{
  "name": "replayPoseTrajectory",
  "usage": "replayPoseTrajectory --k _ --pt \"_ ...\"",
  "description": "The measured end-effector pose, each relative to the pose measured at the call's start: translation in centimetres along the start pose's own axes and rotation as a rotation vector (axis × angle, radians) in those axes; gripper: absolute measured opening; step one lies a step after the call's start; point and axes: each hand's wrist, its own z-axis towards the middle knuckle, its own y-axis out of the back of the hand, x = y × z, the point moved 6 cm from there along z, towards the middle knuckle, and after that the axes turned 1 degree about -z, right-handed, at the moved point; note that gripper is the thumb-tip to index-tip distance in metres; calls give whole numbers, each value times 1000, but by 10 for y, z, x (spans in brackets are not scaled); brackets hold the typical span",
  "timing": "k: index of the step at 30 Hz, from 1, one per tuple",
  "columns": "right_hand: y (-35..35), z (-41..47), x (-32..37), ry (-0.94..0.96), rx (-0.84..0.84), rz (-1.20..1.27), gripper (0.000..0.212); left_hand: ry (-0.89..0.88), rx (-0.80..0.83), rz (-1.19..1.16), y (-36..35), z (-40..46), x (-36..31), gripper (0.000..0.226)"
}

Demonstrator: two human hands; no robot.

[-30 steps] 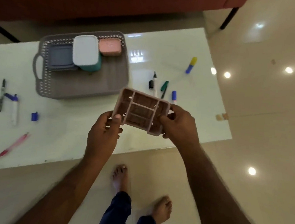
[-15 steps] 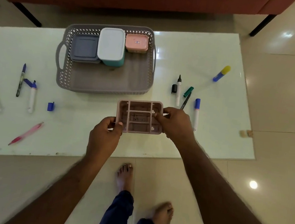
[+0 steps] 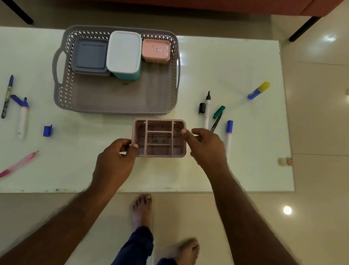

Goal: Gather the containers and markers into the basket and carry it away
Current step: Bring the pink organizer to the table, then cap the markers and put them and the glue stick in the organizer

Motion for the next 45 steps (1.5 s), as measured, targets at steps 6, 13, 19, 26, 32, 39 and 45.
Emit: replayPoseTrajectory --k 6,13,19,26,32,39,45 --pt "58 -6 -32 -155 -215 60 35 -110 -133 87 25 -10 -12 45" --pt "100 21 -44 -272 -312 -169 36 -152 -99 117 37 -10 -30 50" --pt "81 63 -51 -230 -140 -374 39 -201 -122 126 25 -8 -35 49" --pt "85 62 -56 -182 -156 -371 32 -66 -149 108 14 3 -16 48" --pt "118 19 -1 83 -336 8 49 -114 -288 313 32 9 16 36" --pt "92 -32 84 506 -294 252 44 42 290 636 -5 16 52 122" --pt "57 -28 91 611 -169 141 40 68 224 751 -32 9 47 128"
